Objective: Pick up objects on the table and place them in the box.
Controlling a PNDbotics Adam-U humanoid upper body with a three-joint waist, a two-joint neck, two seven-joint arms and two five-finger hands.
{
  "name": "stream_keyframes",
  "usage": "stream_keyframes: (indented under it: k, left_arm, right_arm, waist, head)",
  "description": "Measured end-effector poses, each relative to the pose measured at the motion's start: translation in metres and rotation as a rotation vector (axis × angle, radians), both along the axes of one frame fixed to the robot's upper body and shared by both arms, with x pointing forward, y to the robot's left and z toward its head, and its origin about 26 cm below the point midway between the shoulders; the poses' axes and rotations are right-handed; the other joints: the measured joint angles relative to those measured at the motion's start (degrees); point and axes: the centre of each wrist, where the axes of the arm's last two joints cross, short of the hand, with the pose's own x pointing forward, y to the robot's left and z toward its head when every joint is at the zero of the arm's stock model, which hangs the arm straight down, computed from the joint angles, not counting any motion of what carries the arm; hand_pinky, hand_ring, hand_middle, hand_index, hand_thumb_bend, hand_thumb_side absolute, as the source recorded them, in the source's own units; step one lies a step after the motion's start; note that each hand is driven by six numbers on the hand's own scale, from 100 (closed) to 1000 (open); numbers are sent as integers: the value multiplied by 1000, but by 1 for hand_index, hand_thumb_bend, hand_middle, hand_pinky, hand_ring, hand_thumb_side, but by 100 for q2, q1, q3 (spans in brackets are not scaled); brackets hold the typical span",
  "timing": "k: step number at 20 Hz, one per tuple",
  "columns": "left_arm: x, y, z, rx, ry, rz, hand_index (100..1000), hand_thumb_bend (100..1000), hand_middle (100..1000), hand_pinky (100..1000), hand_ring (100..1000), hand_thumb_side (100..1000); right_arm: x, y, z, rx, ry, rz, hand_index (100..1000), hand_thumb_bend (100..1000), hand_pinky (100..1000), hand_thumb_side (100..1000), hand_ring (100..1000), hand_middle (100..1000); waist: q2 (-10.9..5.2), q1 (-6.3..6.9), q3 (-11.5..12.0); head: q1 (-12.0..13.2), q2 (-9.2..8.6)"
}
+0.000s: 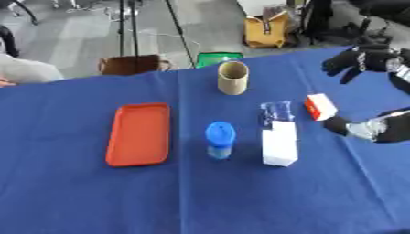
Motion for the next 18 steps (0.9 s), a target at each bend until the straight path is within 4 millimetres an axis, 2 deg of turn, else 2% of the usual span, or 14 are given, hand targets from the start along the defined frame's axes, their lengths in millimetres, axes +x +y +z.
stream_keyframes:
  k: [1,2,6,18]
  left_arm:
    - [0,0,0,0,0,0,818,738,700,482,711,717]
    - [0,0,0,0,0,-1,815,734,700,479,709,723]
    - [2,-5,-1,-2,8,-26,815,734,700,479,709,723]
    - [2,-8,-3,-14,20,-47,806,725,692,478,705,727]
  right_arm:
    - [0,0,0,-2,-1,1,848,561,632,409,765,738]
    - [0,0,0,-3,-3,2,909,723,675,286,810,815]
    - [9,9,3,-75,-17,44,909,723,675,286,810,815]
    - [53,50,-44,-366,111,159,893,703,669,276,800,803]
  waist:
    - [0,0,0]
    - [0,0,4]
    - [0,33,129]
    - [-5,114,125]
  head:
    - [0,0]
    - [-3,0]
    - [-75,0]
    - [-101,2]
